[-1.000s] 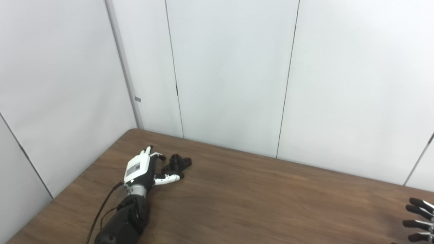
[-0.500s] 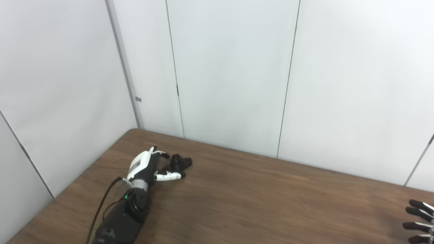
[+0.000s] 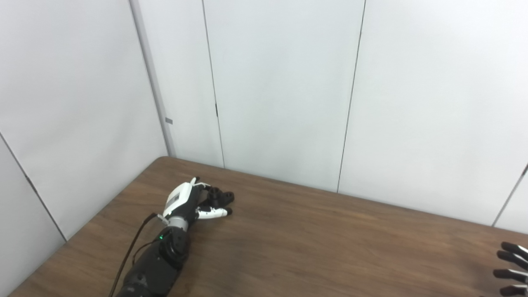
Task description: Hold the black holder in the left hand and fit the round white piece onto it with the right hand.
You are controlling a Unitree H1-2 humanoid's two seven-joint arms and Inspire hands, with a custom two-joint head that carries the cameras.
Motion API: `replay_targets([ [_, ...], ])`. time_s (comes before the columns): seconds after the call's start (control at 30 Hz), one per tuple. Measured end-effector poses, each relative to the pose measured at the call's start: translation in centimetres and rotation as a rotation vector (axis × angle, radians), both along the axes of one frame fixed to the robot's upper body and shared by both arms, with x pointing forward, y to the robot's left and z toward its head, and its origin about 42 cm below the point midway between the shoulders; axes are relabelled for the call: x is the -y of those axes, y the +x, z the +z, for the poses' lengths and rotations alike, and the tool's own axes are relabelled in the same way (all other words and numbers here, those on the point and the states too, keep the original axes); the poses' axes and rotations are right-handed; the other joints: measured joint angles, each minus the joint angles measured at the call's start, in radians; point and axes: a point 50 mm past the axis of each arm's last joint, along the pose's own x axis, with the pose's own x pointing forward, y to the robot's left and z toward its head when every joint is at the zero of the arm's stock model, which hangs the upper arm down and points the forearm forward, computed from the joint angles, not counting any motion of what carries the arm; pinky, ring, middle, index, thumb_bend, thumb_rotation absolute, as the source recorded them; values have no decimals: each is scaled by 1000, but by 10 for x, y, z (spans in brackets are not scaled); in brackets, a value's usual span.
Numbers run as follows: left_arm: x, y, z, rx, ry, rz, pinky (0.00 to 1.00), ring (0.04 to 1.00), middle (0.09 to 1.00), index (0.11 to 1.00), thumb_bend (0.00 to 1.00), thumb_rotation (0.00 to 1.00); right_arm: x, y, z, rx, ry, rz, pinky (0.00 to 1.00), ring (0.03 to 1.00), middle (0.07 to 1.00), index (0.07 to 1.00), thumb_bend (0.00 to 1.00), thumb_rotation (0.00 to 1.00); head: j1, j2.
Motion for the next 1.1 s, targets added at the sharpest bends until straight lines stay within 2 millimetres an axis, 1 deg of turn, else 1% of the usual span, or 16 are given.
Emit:
replay_targets([
  [0.1,1,0,0,-8,30,-6,1000,1000,1000,725,857,197,2,0,1,2,3,-5,516,655,779,797,795,148,2,3],
  [0.27,3,-1,-2,-16,90,-1,1000,1000,1000,722,855,174,3,0,1,5,4,-10,520,659,785,799,793,154,8,9],
  [0.4,2,-2,-3,-17,99,7,1000,1000,1000,718,863,164,3,1,3,8,4,-9,527,658,784,800,791,150,9,9],
  [0.47,0,-4,-4,-14,106,13,1000,1000,1000,714,872,177,3,1,3,9,4,-8,526,655,782,800,786,134,11,11],
  [0.6,-3,-8,-7,-11,116,23,1000,1000,1000,716,865,181,3,2,3,10,4,-9,528,660,783,802,785,138,15,9],
  [0.87,-11,-13,-5,-10,124,34,1000,1000,1000,707,879,171,3,2,4,13,2,-8,535,667,789,805,778,130,17,15],
  [1.03,-12,-14,-5,-5,122,35,1000,1000,1000,704,878,172,3,2,4,12,1,-5,533,666,790,805,780,138,17,20],
  [1.1,-13,-14,-5,-4,123,34,1000,1000,1000,704,878,172,3,2,4,12,2,2,534,669,789,805,774,121,17,21],
])
